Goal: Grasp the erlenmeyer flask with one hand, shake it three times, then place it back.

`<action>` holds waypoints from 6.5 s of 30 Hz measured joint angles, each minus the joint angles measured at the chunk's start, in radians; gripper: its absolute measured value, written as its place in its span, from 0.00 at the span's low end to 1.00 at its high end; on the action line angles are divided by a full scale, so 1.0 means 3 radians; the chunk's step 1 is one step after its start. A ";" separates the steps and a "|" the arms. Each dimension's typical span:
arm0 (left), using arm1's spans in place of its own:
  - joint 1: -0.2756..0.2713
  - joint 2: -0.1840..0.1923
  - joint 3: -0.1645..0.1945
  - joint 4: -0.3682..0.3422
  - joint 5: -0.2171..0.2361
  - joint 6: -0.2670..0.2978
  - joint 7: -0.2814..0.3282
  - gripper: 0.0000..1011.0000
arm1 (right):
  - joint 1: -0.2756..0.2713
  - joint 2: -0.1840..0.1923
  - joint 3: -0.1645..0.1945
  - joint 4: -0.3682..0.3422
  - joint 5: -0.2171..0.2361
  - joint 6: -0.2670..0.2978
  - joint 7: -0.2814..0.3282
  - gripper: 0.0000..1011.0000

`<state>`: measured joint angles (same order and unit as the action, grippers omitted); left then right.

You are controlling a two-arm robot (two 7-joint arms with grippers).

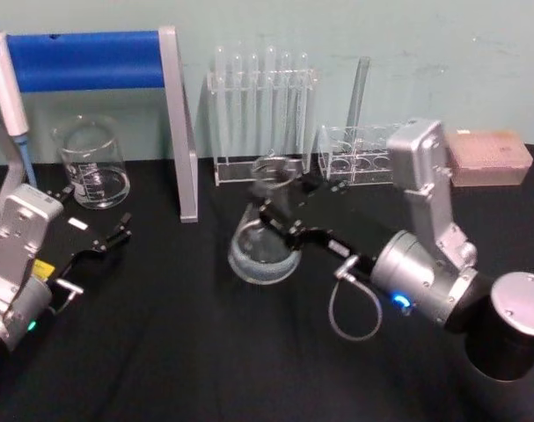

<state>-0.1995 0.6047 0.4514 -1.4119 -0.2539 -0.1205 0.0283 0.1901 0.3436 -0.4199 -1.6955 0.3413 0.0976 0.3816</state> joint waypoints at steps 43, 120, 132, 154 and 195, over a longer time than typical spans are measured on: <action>0.0000 0.0000 0.0000 0.0000 0.0000 0.0000 0.0000 0.99 | -0.0501 0.0066 0.0739 -0.0265 -0.0174 -0.0018 -0.0988 0.44; 0.0000 0.0000 0.0000 0.0000 0.0000 0.0000 0.0000 0.99 | -0.0737 0.0008 0.1000 -0.0477 -0.0212 0.0033 -0.0855 0.44; 0.0000 0.0000 0.0000 0.0000 0.0000 0.0000 0.0000 0.99 | -0.0457 -0.0037 0.0540 -0.0308 -0.0191 0.0025 -0.0260 0.44; 0.0000 0.0000 0.0000 0.0000 0.0000 0.0000 0.0000 0.99 | 0.0061 -0.0102 -0.0031 0.0091 0.0031 -0.0072 0.0143 0.44; 0.0000 0.0000 0.0000 0.0000 0.0000 0.0000 0.0000 0.99 | -0.0330 -0.0115 0.0828 -0.0058 -0.0176 0.0012 -0.0509 0.44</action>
<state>-0.1995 0.6047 0.4514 -1.4120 -0.2539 -0.1205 0.0283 0.0913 0.3089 -0.1715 -1.7130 0.2884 0.1012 0.2289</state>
